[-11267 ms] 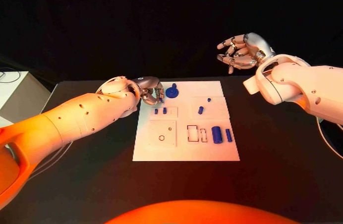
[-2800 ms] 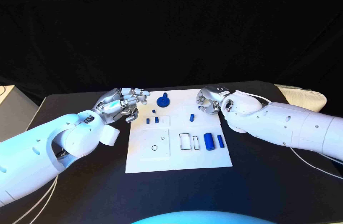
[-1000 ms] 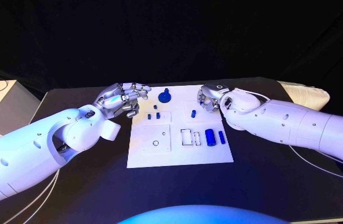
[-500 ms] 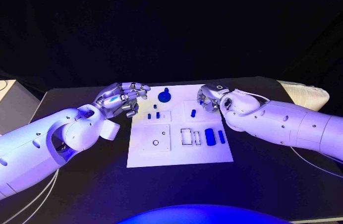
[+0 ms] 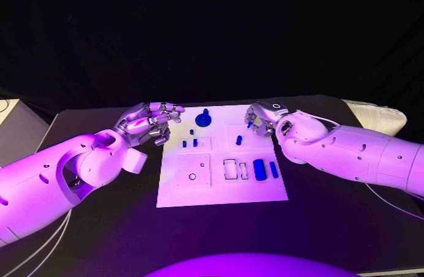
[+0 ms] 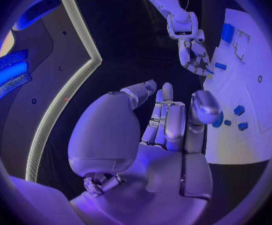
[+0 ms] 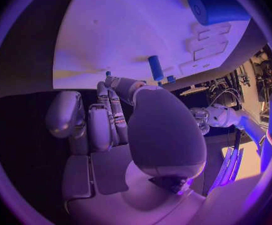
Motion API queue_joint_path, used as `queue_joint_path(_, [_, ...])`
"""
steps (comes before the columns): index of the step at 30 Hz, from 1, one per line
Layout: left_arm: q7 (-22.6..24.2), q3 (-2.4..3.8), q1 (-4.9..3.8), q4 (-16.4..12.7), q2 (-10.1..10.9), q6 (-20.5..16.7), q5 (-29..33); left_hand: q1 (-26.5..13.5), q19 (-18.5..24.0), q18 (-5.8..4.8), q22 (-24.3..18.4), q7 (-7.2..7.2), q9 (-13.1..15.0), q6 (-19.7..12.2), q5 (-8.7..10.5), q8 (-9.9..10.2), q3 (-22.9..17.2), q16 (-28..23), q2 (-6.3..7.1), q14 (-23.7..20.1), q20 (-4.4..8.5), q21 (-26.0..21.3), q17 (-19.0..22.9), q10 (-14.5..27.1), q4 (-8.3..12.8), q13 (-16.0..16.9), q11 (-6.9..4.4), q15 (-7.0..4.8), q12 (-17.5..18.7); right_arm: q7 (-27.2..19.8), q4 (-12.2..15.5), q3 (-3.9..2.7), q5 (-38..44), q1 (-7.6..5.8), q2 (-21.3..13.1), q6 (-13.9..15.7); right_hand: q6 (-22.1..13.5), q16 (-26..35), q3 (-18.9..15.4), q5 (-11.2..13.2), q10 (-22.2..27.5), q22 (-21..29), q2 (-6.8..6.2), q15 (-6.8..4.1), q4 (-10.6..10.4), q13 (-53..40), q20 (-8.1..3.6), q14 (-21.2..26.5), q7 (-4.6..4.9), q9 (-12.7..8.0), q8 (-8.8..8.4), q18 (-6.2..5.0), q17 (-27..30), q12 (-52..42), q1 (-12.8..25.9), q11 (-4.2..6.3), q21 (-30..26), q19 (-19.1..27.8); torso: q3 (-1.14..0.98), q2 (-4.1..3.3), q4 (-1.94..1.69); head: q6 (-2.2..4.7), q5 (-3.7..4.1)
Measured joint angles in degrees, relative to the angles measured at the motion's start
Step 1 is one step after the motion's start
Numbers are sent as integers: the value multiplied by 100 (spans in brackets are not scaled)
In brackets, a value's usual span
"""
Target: Assemble the parts on the task board
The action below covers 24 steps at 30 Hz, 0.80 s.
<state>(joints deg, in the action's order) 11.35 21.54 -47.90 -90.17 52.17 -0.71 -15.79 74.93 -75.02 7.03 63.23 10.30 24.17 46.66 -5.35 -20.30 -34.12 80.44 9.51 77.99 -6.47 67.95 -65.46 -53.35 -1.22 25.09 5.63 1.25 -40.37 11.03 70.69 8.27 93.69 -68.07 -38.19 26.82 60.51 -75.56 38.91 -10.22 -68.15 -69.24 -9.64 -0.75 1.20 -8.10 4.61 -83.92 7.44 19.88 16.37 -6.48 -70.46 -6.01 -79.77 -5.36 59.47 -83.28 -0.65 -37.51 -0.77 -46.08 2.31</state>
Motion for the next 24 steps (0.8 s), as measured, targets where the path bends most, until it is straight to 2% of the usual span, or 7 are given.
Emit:
queue_joint_path(6, [-4,0,0,26,1,0,0,0,0,0,0,-7,0,-7,0,1,13,0,0,0,0,0,3,1,-13,0,1,0,0,9,237,-33,-41,-86,-218,174,12,0,-4,1,-16,0,8,-21,4,-3,0,-21,12,-3,17,-1,-6,0,8,-16,0,0,2,4,2,11,7])
queue_joint_path(12, [-7,0,0,67,-6,0,0,0,0,0,0,-7,0,-7,0,2,13,0,0,0,0,0,2,1,-13,0,1,0,0,19,734,-52,-78,-148,-428,288,20,0,-8,3,-17,-15,14,-20,7,-9,0,-21,21,-9,18,-3,-5,0,15,-17,0,0,-1,7,8,22,-27])
queue_joint_path(17, [-10,0,0,108,-29,0,0,0,0,0,0,-5,0,-9,0,-2,13,-5,0,0,0,0,3,1,-13,0,1,0,0,26,1246,-56,-79,-163,-478,342,20,0,-9,5,-17,-15,14,-20,7,-11,1,-21,21,-8,18,-5,-5,1,15,-17,0,0,-4,18,16,29,-82])
queue_joint_path(24, [-11,0,0,142,-67,1,0,0,0,0,0,14,0,-29,0,-20,13,-23,0,0,0,0,2,1,-13,-5,1,0,0,57,1661,-33,55,-143,-335,343,20,-23,7,13,-17,-16,13,-20,24,-18,-20,-21,21,-5,17,-8,-11,3,15,-17,23,-21,-4,32,15,17,-183])
